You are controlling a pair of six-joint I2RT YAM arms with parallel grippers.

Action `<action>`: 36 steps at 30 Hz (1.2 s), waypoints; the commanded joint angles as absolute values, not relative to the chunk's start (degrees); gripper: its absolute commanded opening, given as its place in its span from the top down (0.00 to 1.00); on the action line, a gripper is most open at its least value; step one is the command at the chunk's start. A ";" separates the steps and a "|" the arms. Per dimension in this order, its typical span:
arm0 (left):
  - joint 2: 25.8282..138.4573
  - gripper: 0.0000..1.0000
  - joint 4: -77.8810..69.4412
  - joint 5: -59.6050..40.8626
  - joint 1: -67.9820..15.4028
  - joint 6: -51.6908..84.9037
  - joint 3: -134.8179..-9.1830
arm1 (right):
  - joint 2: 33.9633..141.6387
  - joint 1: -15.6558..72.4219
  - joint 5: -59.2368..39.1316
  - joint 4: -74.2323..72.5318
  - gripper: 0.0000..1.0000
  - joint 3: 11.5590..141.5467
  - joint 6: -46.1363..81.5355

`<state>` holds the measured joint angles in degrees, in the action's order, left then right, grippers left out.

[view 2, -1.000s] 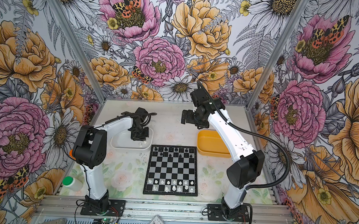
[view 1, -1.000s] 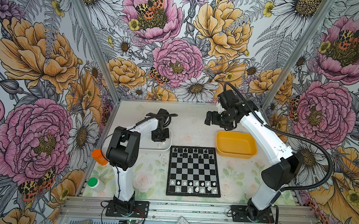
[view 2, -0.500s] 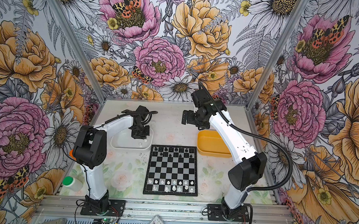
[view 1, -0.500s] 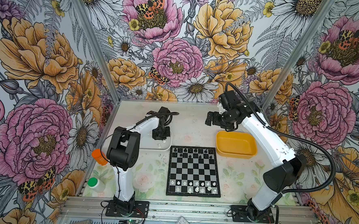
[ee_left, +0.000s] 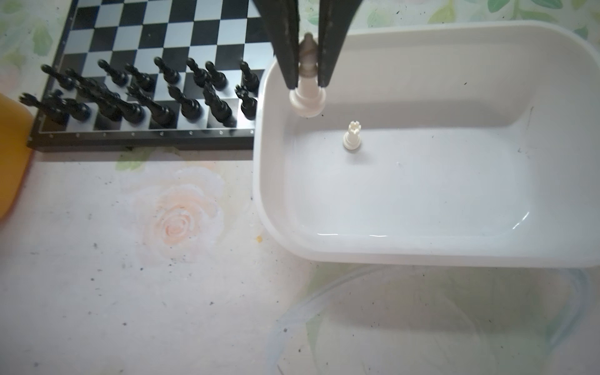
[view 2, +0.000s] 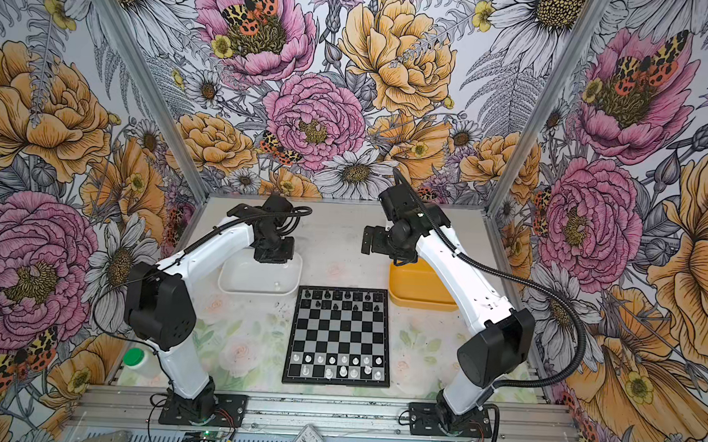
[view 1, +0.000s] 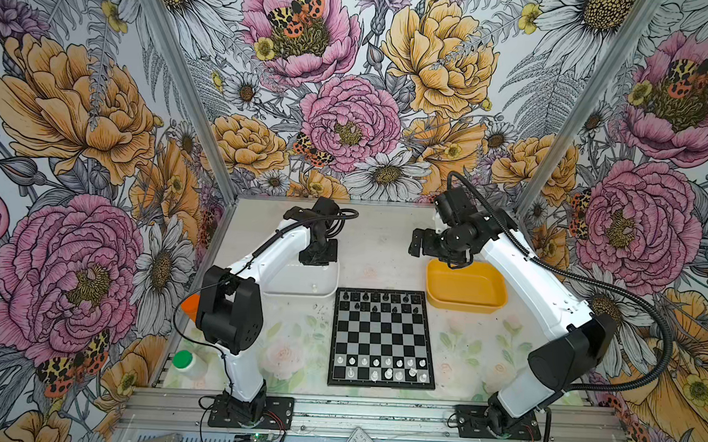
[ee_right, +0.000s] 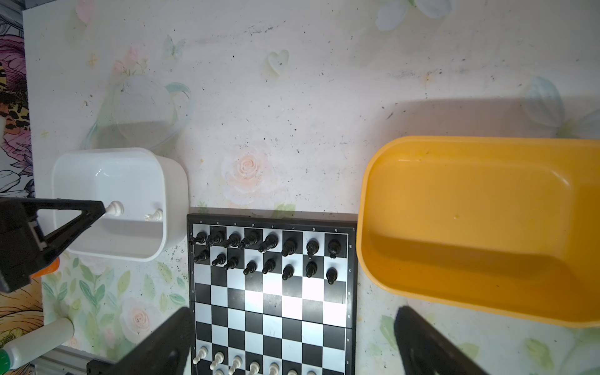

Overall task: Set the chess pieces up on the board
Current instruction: 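Carry the white piece with the left gripper to the board's near edge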

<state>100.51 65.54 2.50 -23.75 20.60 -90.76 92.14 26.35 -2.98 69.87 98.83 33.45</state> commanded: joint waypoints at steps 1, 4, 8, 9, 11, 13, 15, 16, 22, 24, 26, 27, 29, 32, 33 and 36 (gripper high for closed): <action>95.89 0.98 68.93 4.54 -26.63 22.70 -90.75 | 86.67 26.63 -1.90 69.23 0.01 96.19 33.27; 92.29 0.98 70.43 5.83 -30.86 26.23 -88.87 | 83.00 26.63 -3.54 69.31 0.02 92.43 32.88; 87.29 0.98 71.55 6.96 -38.26 33.27 -84.53 | 77.61 26.61 -5.61 70.28 0.02 87.36 33.19; 85.71 0.98 71.48 7.28 -40.66 35.68 -83.00 | 76.33 26.63 -6.27 70.49 0.01 86.31 33.43; 83.15 0.98 71.46 9.00 -45.57 39.95 -80.25 | 73.83 26.66 -7.89 70.73 0.02 84.13 33.51; 80.69 0.98 71.62 10.99 -50.32 44.39 -77.41 | 71.05 26.72 -8.85 71.15 0.02 81.48 33.29; 78.38 0.98 71.54 11.55 -54.26 49.11 -75.02 | 68.68 26.80 -9.42 71.71 0.02 79.58 33.07; 77.26 0.98 71.54 11.59 -56.86 51.54 -74.16 | 67.37 26.81 -9.57 71.94 0.02 78.82 33.05; 75.31 0.97 71.54 16.04 -68.93 60.38 -71.35 | 61.64 26.99 -10.59 73.06 0.02 75.11 33.30; 75.62 0.97 71.54 16.81 -72.02 62.71 -70.95 | 60.16 26.98 -10.72 73.76 0.02 74.71 33.40; 76.13 0.97 71.48 17.61 -74.65 64.57 -70.43 | 59.13 27.00 -10.73 74.89 0.02 74.77 33.40; 76.49 0.97 71.46 17.90 -75.67 65.30 -70.29 | 58.70 27.07 -10.64 75.54 0.02 74.88 33.31; 77.30 0.97 71.46 18.57 -77.90 66.31 -70.25 | 58.07 27.07 -10.55 76.72 0.02 75.28 33.14; 78.91 0.97 71.41 19.15 -79.47 66.92 -70.62 | 57.61 27.07 -10.33 78.22 0.02 76.00 32.62; 79.45 0.97 71.37 19.25 -79.84 67.12 -70.66 | 57.52 27.07 -10.21 78.61 0.02 76.18 32.44; 81.19 0.97 71.32 19.36 -80.63 67.06 -71.33 | 57.18 27.07 -9.93 79.37 0.02 76.68 32.34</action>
<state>80.03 71.33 17.04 -80.01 64.84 -70.70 58.11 26.72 -10.33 77.80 74.94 33.39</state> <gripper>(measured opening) 0.109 0.985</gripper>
